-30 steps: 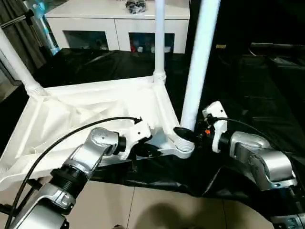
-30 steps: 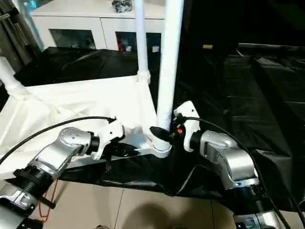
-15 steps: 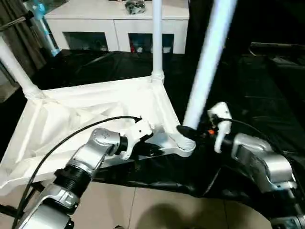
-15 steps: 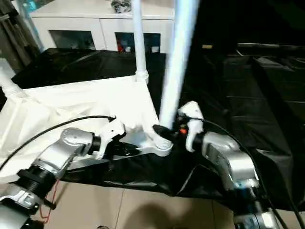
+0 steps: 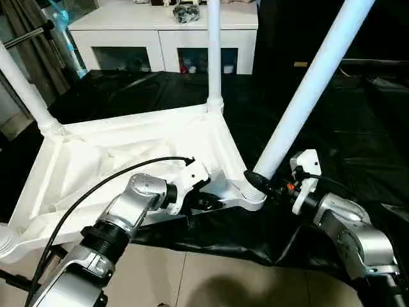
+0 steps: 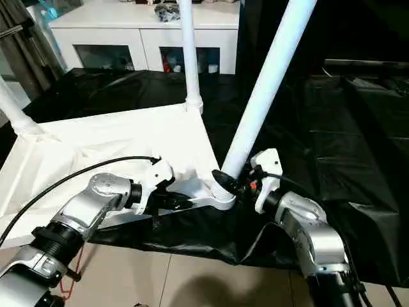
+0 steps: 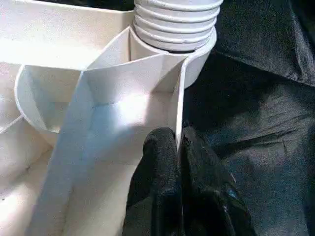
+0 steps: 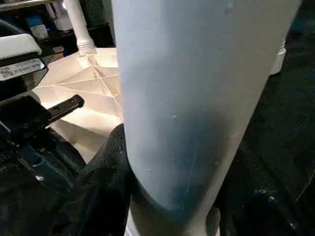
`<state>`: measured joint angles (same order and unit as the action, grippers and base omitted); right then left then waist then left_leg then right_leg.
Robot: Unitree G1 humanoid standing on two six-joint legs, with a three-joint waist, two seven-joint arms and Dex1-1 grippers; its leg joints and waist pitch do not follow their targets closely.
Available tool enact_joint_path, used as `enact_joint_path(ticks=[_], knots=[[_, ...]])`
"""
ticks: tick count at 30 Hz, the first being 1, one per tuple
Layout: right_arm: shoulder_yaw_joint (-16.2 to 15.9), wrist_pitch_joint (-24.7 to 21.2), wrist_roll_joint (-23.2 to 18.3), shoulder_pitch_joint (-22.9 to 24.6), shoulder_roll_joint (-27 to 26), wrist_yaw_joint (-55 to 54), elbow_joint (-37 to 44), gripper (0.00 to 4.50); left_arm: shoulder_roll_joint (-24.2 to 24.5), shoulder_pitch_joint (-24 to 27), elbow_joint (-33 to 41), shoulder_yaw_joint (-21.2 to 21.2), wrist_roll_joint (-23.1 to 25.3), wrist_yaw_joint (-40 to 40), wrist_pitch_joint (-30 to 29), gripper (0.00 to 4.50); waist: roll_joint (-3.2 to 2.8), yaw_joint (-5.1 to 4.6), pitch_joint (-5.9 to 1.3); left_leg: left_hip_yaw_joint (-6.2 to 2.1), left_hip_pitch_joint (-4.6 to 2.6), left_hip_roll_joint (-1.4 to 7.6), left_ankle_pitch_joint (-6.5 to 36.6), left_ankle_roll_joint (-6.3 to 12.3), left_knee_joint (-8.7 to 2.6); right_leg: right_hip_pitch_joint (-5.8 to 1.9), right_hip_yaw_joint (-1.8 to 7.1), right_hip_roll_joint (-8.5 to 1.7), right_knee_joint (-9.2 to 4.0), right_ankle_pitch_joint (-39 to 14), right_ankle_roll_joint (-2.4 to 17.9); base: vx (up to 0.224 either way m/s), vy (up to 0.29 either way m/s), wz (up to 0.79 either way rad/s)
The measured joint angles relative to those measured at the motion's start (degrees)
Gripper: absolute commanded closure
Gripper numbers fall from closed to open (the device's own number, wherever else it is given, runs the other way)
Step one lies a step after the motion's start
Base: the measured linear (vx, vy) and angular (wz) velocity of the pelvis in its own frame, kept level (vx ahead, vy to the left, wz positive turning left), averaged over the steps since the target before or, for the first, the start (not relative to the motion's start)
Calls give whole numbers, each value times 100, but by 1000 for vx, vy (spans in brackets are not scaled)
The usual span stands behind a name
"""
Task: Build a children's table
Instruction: Insert table leg to table base, then rotate leg to tighten
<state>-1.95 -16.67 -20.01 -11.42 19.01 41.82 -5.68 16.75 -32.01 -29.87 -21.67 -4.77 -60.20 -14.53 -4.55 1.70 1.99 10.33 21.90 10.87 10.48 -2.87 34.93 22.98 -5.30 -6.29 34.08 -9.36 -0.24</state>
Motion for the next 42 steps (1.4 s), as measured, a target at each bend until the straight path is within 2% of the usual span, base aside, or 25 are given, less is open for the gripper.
enact_joint_path(ticks=[8, 15, 25, 32, 39, 42], knots=[[-287, 60, 289, -167, 159, 47, 5, 262, 13, 0, -52, 38, 8, 3, 41, 450, 1, -18, 1, -1, -1, -2, 0, 0, -2, 0, 0, 0, -4, 0, 0, 0, 0, 0], [-517, -32, 482, -503, 320, 490, -192, 262, 49, 33, -20, 43, 11, -39, 55, 450, 76, -72, -7, -2, 0, -3, 0, 0, -24, -3, -5, 0, -4, -2, -3, 0, 0, 0], [-659, -22, 404, -724, 503, 1324, -472, 262, 222, 104, 38, 43, 10, -454, 214, 450, 92, -99, -12, -2, 3, -2, 0, -1, -46, -3, -8, 1, -7, -4, -7, 0, 0, 0], [-922, 264, 369, -848, 732, 2296, -709, 262, 497, 84, -27, -32, 9, -1173, 531, 450, 114, -111, -15, -3, 2, -1, 0, -1, -44, 2, -9, 1, -16, -5, -6, 0, 0, 0], [-935, 384, 373, -878, 741, 2450, -826, 262, 529, -15, -198, -70, 10, -1301, 622, 450, 137, -98, -25, -1, 1, 0, 0, -1, -45, 0, -8, 1, -19, 9, 19, 0, 0, 0], [-897, 530, 401, -983, 568, 2346, -1073, 262, 494, -65, -311, -47, 15, -1235, 620, 450, 149, -103, -29, -2, -6, 0, 0, -1, -45, -1, -9, 1, -15, -3, -1, 0, 0, 0]])
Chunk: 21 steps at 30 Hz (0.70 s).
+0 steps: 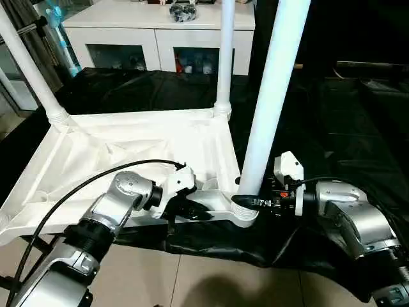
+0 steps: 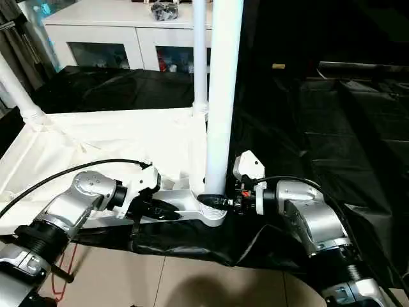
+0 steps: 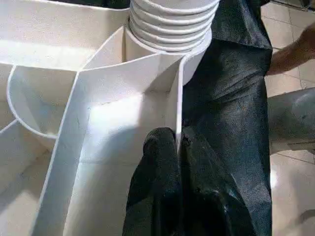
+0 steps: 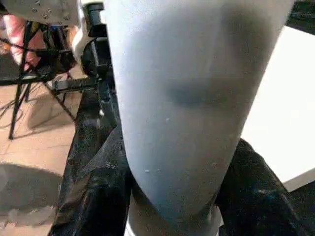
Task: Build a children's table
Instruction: Rotate leg to tighten
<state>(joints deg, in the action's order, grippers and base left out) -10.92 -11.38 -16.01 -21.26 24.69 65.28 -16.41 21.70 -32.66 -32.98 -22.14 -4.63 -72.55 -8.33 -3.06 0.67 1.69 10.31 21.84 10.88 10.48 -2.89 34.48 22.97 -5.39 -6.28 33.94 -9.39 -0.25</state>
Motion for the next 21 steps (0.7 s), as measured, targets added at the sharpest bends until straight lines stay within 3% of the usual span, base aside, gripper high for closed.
enact_joint_path(ticks=[8, 15, 21], knots=[[238, 235, 279, -408, -576, -1351, -820, 262, -380, -179, -218, 273, 66, 949, -560, 450, 34, -183, 23, -9, -11, -5, 0, 0, 2, 0, -7, 0, -23, 3, 5, 0, 0, 0], [718, 204, 588, -1623, -1476, -3459, -2591, 262, -1344, -629, -545, 777, 173, 3017, -1637, 450, 28, -327, 30, -39, 21, -11, 0, 1, 5, 6, -42, 0, -91, 11, 17, 0, 0, 0], [838, 212, 733, -2080, -1724, -3987, -3223, 262, -1564, -650, -537, 848, 216, 3549, -1775, 450, 47, -357, 8, -43, 18, -14, 1, 1, 2, -11, -41, 0, -86, 22, 34, 0, 0, 0]])
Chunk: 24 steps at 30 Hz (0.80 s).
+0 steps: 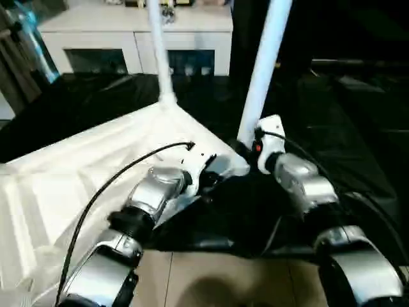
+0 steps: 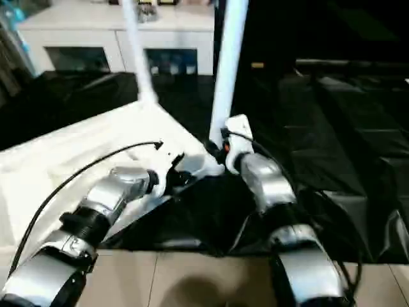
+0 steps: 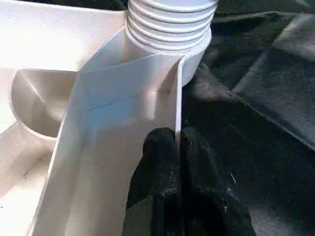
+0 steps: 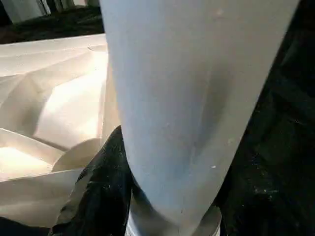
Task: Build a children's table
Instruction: Rotate leg to tighten
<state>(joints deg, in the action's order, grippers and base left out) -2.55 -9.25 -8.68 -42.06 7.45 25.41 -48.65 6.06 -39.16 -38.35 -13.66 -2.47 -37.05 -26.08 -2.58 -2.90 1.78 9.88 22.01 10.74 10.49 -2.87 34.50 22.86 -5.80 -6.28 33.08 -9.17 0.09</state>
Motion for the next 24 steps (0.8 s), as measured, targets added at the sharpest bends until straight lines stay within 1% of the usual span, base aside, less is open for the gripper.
enact_joint_path(ticks=[4, 6, 17, 19, 20, 22, 24], knots=[[17, 36, 58, -177, -53, -5, -240, 262, 25, 0, 20, 3, 16, 51, -4, 450, 8, -1, -5, 0, 1, 2, 0, -1, -6, 0, -2, 1, 3, 2, 3, 0, 0, 0], [17, 52, 113, -273, -86, 11, -386, 262, 68, 0, 22, 4, 17, 45, -4, 450, 8, -17, -5, 0, 0, 3, 1, -1, -7, 1, -2, 2, 3, 2, 3, 0, 0, 0], [7, 52, 363, -347, -92, 383, -444, 262, 248, 3, 56, -19, 29, -281, 5, 450, 5, -108, -6, -3, -6, 2, 2, -4, -15, 5, -4, 2, 2, 2, 3, 0, 0, 0], [8, 52, 385, -363, -78, 447, -459, 262, 262, 3, 63, -26, 29, -318, 5, 450, 5, -110, -6, -3, -6, 2, 2, -4, -19, 6, -5, 2, 2, 2, 3, 0, 0, 0], [8, 52, 395, -379, -67, 493, -481, 227, 269, 3, 63, -26, 29, -342, 5, 450, 5, -109, -6, -3, -7, 2, 2, -4, -21, 6, -5, 2, 2, 2, 3, 0, 0, 0], [9, 52, 403, -411, -62, 538, -524, 227, 282, 3, 64, -26, 29, -369, 6, 450, 5, -113, -6, -3, -6, 2, 2, -4, -23, 7, -6, 2, 2, 2, 3, 0, 0, 0], [13, 51, 401, -437, -53, 630, -577, 189, 305, 3, 73, -27, 30, -403, 8, 450, 5, -121, -5, -3, -7, 2, 2, -4, -27, 10, -8, 2, 2, 2, 3, 0, 0, 0]])
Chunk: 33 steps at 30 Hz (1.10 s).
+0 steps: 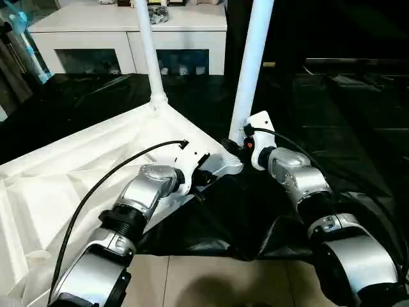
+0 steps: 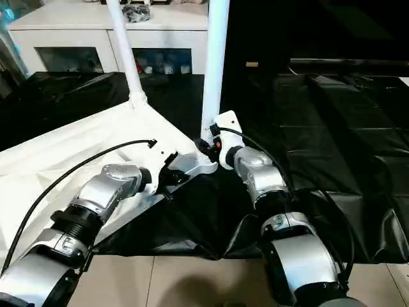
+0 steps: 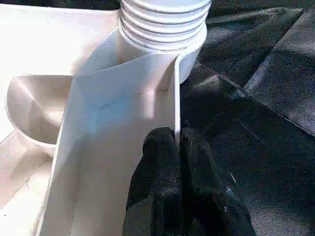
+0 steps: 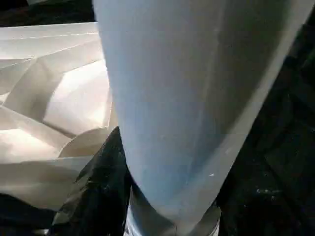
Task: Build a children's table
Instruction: Rotate leg to tighten
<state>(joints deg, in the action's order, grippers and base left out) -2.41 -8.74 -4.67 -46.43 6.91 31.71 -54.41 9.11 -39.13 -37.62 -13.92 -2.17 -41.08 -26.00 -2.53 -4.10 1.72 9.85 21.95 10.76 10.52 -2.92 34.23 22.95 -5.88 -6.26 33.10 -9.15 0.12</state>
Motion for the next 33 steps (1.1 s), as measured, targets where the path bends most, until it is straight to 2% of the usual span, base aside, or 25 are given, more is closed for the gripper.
enact_joint_path(ticks=[9, 12, 17, 19, 21, 27, 30, 33], knots=[[30, 21, -10, 96, 110, 578, 29, 119, 183, 81, 166, -59, 35, -310, 114, 450, -14, 27, 13, -1, 13, 0, 0, 0, -2, 15, 0, 0, -1, 0, 1, 0, 0, 0], [27, 15, -43, 209, 262, 978, 190, 94, 237, 106, 244, -93, 35, -487, 164, 450, -23, 72, 20, 0, 19, 0, 0, 0, -4, 18, 0, 0, -1, 1, 2, 0, 0, 0], [-52, -71, -119, 518, 556, 1711, 676, 91, 403, 151, 350, -184, 32, -872, 309, 450, -42, 186, 34, 6, 24, 3, -1, 1, -16, 22, 1, 1, -1, 19, 31, 0, 0, 0], [-139, -77, -123, 629, 705, 1970, 873, 91, 464, 165, 366, -220, 32, -1018, 401, 450, -54, 280, 40, 12, 24, 6, -2, 2, -17, 23, 3, 1, -2, 14, 26, 0, 0, 0], [-298, -30, -80, 767, 907, 2197, 1168, 91, 512, 168, 371, -258, 31, -1191, 499, 450, -63, 335, 46, 19, 26, 8, -2, 3, -17, 25, 5, 1, -5, 7, 24, 0, 0, 0], [-512, -45, -60, 1239, 1335, 3048, 2081, 91, 791, 329, 603, -414, -12, -1945, 835, 450, -83, 510, 59, 37, 27, 15, 0, 10, -21, 30, 11, 1, -3, -10, 24, 0, 0, 0], [-721, -134, -129, 1521, 1583, 3478, 2503, 91, 910, 476, 801, -516, -53, -2423, 962, 450, -95, 649, 66, 55, 24, 25, -1, 11, -21, 30, 13, 1, 2, -12, 24, 0, 0, 0], [-832, -208, -143, 1604, 1629, 3598, 2692, 91, 939, 478, 824, -586, -53, -2650, 1037, 450, -105, 704, 73, 84, 21, 28, -1, 9, -21, 30, 35, -1, 8, -11, 24, 0, 0, 0]])
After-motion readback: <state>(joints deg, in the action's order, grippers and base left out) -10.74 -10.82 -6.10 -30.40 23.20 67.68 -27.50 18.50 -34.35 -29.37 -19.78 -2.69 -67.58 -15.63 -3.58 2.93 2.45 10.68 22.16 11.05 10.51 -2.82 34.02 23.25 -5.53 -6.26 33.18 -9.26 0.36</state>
